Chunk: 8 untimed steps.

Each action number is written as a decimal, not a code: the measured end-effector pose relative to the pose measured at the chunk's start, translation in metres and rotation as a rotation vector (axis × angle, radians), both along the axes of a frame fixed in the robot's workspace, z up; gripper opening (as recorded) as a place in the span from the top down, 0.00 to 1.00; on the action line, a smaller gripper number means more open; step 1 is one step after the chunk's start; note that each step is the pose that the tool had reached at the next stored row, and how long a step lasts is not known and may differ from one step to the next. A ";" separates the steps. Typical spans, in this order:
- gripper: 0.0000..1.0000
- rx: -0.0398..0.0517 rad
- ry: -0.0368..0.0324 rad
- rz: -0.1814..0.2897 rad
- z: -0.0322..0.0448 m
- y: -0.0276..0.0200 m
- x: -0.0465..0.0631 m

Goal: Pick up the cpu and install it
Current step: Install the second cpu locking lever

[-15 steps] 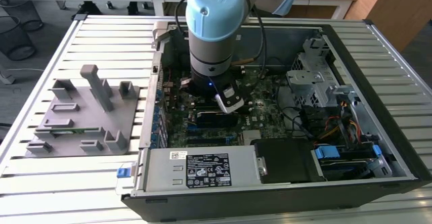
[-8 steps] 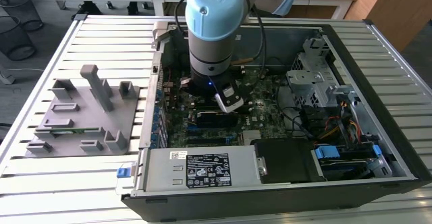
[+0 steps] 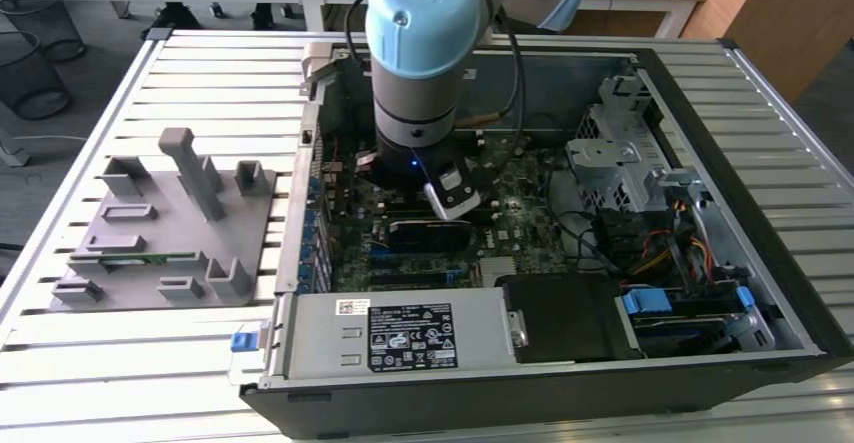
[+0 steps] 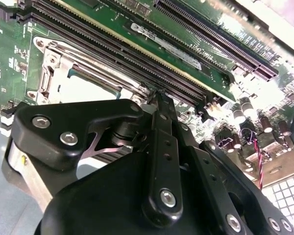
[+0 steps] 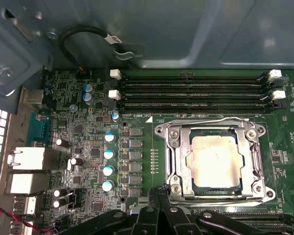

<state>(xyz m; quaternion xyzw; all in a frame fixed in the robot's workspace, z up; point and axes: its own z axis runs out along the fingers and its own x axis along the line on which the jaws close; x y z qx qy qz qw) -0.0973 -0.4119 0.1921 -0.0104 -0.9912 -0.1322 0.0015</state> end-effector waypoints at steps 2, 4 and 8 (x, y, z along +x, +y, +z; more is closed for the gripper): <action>0.89 0.0000 0.0000 0.000 0.0000 0.0008 0.000; 0.89 0.0001 -0.0001 0.000 -0.0002 0.0015 0.000; 0.89 0.0001 -0.0001 0.000 -0.0006 0.0024 0.000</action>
